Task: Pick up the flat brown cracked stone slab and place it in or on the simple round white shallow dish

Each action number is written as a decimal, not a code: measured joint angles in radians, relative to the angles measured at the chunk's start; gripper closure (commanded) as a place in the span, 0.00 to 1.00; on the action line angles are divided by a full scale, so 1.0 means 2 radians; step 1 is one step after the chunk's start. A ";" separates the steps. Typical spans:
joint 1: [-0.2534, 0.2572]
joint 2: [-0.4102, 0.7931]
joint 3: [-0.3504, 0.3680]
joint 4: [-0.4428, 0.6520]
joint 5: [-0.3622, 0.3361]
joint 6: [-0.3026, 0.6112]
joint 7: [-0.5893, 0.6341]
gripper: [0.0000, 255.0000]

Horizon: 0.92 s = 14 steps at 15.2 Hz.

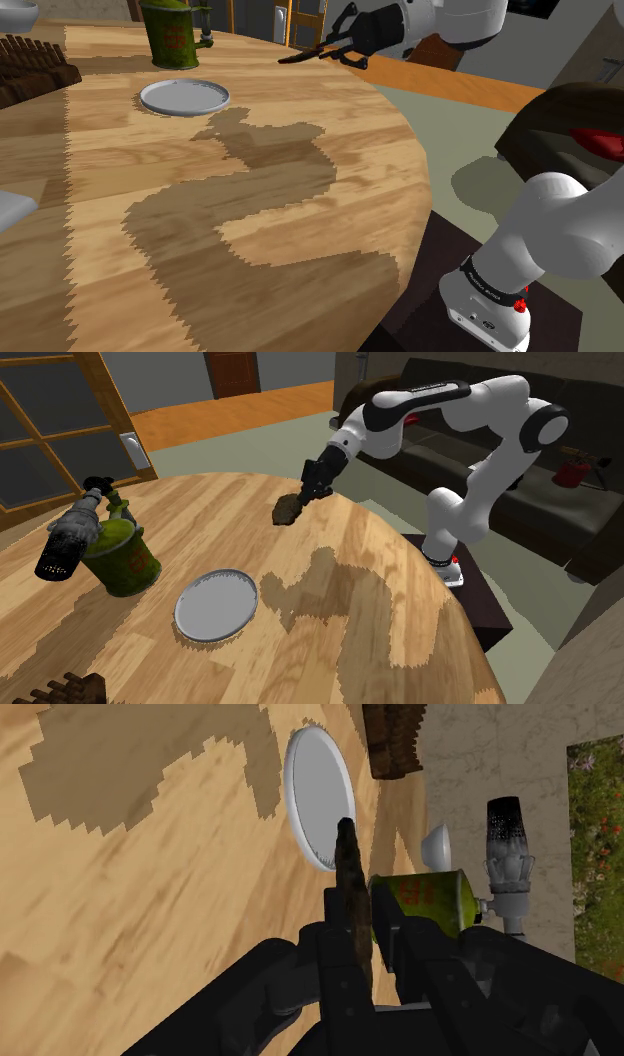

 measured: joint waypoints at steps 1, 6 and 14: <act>0.007 0.014 0.007 0.007 0.011 0.013 -0.003 1.00; 0.030 0.095 0.035 0.080 0.034 0.051 0.005 1.00; 0.054 0.223 0.074 0.215 0.022 0.103 0.052 1.00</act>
